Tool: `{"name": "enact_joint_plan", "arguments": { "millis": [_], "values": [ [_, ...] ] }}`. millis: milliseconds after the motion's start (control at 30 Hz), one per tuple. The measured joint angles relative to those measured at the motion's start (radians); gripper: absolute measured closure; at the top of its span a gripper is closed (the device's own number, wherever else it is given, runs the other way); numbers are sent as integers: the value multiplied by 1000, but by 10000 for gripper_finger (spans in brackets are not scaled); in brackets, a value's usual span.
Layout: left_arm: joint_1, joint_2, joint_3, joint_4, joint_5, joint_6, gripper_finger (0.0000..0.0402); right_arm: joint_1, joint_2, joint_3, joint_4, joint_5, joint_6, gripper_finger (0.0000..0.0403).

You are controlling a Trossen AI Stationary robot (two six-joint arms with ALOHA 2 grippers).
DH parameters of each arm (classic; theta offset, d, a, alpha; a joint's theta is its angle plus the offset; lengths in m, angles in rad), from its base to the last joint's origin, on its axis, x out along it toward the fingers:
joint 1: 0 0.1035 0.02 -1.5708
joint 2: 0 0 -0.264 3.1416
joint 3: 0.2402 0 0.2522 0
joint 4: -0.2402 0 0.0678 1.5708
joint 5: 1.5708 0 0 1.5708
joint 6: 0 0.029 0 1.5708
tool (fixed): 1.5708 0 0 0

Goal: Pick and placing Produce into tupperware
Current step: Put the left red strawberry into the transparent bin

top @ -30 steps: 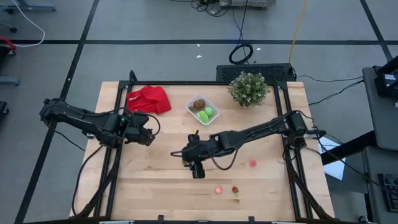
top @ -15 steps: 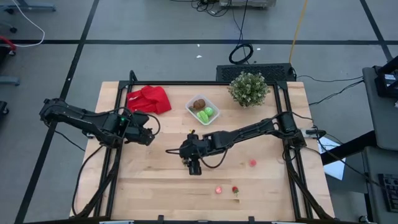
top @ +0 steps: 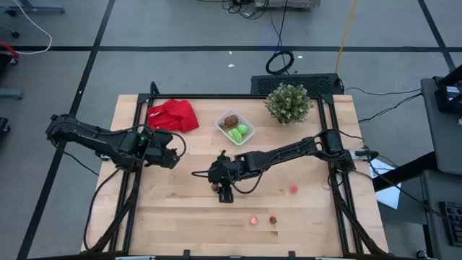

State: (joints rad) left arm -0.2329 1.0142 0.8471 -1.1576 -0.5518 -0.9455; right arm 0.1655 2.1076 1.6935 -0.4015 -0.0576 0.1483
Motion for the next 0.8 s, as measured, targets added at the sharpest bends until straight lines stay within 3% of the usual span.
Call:
{"name": "enact_joint_plan", "arguments": {
  "millis": [300,500,800],
  "values": [
    [0,0,0,1,0,0,105,-11,1,0,51,-29,-3,197],
    [0,0,0,2,0,-1,105,-31,9,79,13,-30,-37,197],
    [0,0,1,3,0,0,105,-56,80,81,-75,-30,-29,197]
  ]
}}
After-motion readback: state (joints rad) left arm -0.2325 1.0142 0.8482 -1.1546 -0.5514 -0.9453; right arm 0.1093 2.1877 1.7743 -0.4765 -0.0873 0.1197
